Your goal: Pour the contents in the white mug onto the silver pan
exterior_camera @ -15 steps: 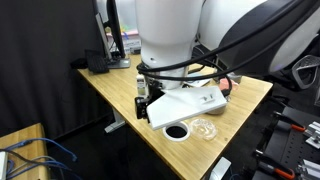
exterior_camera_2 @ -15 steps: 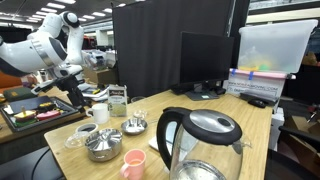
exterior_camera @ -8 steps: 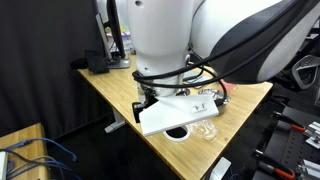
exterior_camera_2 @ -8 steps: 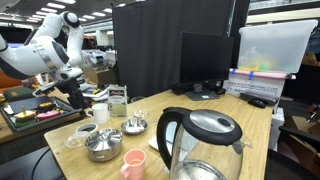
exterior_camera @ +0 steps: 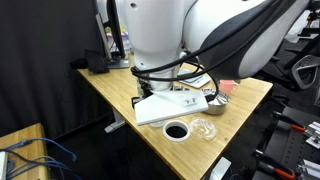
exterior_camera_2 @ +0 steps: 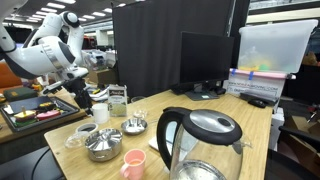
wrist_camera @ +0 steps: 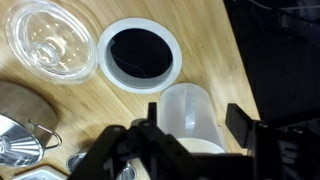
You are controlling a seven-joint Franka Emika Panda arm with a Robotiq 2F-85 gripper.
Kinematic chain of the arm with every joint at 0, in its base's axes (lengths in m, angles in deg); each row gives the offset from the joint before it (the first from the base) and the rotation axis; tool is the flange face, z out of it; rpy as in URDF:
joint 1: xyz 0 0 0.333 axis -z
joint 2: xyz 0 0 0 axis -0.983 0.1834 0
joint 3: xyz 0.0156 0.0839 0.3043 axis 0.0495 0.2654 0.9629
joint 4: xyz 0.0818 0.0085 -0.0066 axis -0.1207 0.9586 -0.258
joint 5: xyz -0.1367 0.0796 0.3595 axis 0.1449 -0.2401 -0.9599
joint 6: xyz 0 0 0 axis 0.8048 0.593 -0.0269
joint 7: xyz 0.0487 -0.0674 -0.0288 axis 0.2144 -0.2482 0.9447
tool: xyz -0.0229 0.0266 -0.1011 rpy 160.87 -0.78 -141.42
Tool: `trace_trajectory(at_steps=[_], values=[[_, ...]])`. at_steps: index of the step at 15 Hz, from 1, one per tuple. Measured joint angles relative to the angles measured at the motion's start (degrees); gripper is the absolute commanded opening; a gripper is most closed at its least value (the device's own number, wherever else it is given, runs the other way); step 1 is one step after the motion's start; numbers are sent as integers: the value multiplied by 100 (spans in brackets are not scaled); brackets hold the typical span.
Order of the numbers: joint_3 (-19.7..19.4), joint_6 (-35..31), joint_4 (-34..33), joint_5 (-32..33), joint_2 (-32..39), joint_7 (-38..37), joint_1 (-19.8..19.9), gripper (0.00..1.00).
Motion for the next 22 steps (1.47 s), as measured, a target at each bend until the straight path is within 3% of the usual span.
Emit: trace_trajectory(at_steps=[1,2,9,22], values=[[0,-5,-11,-2,30,-1,-1,67],[0,-11,-19,-3,62,-2,-6,49],[-18,-18,-53,-3,115,-77,-60,2],[-3,-16,-41,-32,-142,-49,-138,2]])
